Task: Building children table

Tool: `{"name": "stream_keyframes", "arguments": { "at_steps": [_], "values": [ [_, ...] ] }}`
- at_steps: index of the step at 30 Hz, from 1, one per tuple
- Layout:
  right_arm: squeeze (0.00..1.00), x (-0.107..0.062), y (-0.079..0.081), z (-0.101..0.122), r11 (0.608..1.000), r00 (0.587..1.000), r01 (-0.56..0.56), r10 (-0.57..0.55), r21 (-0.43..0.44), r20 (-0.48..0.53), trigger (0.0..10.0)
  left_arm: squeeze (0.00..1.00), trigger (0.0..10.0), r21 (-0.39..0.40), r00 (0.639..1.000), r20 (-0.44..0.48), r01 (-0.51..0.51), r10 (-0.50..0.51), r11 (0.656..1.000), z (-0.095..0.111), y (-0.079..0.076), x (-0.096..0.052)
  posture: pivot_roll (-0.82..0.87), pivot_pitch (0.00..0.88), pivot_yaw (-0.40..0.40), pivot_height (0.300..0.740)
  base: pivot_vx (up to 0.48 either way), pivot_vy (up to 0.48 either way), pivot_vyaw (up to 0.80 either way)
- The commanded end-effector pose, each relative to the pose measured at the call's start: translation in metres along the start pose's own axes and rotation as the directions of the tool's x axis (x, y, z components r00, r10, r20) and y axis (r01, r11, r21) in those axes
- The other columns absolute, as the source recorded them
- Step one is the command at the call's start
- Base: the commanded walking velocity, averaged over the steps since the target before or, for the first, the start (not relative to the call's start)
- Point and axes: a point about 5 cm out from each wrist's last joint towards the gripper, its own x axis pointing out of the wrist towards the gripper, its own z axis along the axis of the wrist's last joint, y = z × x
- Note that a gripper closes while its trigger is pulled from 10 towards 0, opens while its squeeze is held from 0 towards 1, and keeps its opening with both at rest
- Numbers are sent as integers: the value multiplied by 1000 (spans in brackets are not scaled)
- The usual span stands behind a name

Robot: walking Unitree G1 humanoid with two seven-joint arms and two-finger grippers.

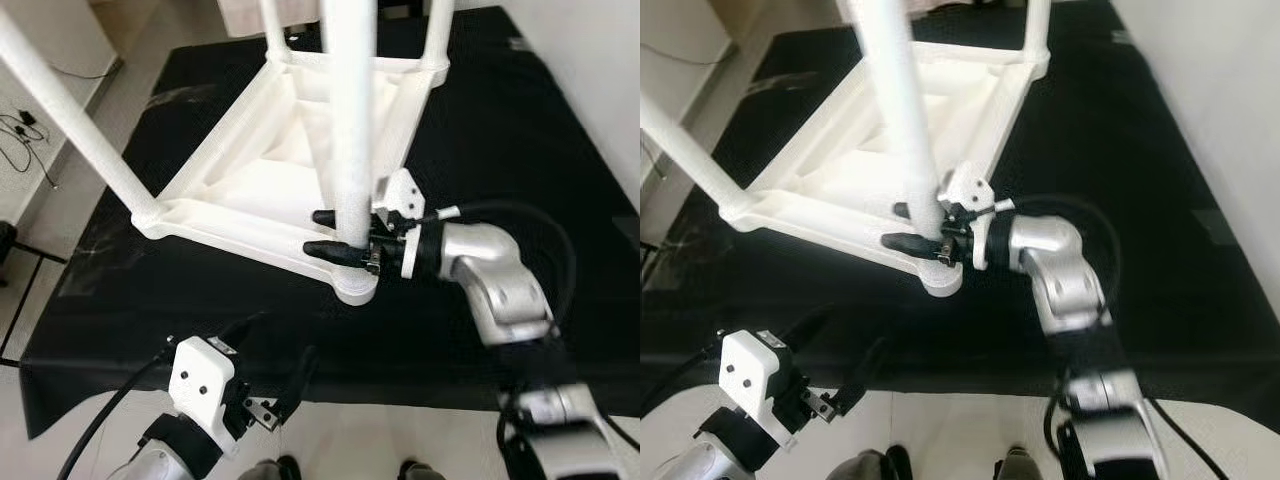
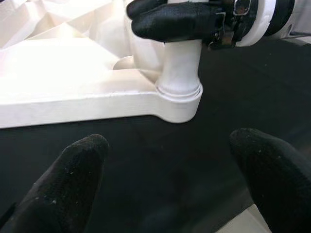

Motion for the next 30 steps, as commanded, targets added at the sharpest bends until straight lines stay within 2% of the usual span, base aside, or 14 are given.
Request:
{"name": "stream_keyframes", "arguments": {
  "at_steps": [1, 2, 3, 4, 7, 8, 11, 17, 18, 19, 20, 23, 25, 30],
  "values": [
    [0, -26, -6, -40, 878, 866, 471, -442, 87, -236, 0, 0, 10000, -2, 1000, -10, 2, -2, 1000, -1, 2, -3, -36, 299, 88, 740, 0, 0, 0],
    [0, -36, 20, -50, 764, 744, 641, -595, 75, -305, 0, 0, 10000, 1, 1000, -13, 4, -4, 1000, -1, 4, -2, -32, 297, 107, 740, 0, 0, 0],
    [0, -36, 20, -50, 764, 744, 641, -595, 75, -305, 0, 0, 10000, 1, 1000, -13, 4, -4, 1000, -1, 4, -2, -32, 297, 107, 740, 0, 0, 0],
    [0, -38, 41, -56, 705, 688, 702, -635, 99, -351, 0, 0, 10000, 4, 1000, -16, 5, -5, 1000, -2, 6, -1, -47, 289, 119, 740, 0, 0, 0],
    [0, -32, 50, -55, 694, 681, 712, -645, 108, -347, 0, 0, 10000, 9, 1000, -18, 10, -10, 1000, -2, 7, 1, -25, 269, 111, 740, 0, 0, 0],
    [0, -19, 52, -53, 735, 728, 667, -610, 119, -313, 0, 0, 10000, 15, 1000, -20, 12, -12, 1000, -4, 8, 2, -24, 248, 105, 740, 0, 0, 0],
    [0, -12, 51, -51, 740, 736, 661, -608, 121, -299, 0, 0, 10000, 18, 1000, -21, 14, -13, 1000, -4, 9, 3, -24, 248, 105, 740, 0, 0, 0],
    [0, -13, 28, -44, 685, 674, 725, -682, 75, -282, 627, 0, 10000, 41, 999, -8, -41, 41, 998, -7, 16, 8, -27, 208, 101, 740, 0, 0, 0],
    [0, -16, 25, -43, 676, 666, 734, -694, 68, -274, 10000, 0, 10000, 41, 999, -9, -44, 45, 998, -7, 18, 9, -33, 198, 105, 740, 0, 0, 0],
    [0, -16, 25, -43, 676, 666, 734, -694, 68, -274, 10000, 0, 10000, 41, 999, -9, -44, 45, 998, -7, 18, 9, -33, 198, 105, 740, 0, 0, 0],
    [1000, -21, 21, -41, 663, 653, 746, -710, 63, -264, 10000, 0, 10000, 40, 999, -11, -46, 46, 998, -8, 20, 11, -37, 186, 106, 740, 0, 0, 0],
    [1000, -27, 17, -39, 642, 635, 764, -729, 66, -256, 10000, 0, 10000, 35, 999, -15, -51, 52, 998, -9, 23, 12, -45, 175, 108, 740, 0, 0, 0],
    [1000, -51, 3, -35, 587, 583, 808, -786, 48, -208, 10000, 0, 10000, 55, 996, -30, -86, 88, 995, -11, 30, 16, -64, 156, 110, 740, 0, 0, 0],
    [1000, -70, -4, -36, 568, 563, 823, -810, 23, -164, 10000, 0, 10000, 97, 986, -37, -157, 161, 983, -11, 41, 20, -75, 148, 114, 740, 0, 0, 0]
  ]
}}
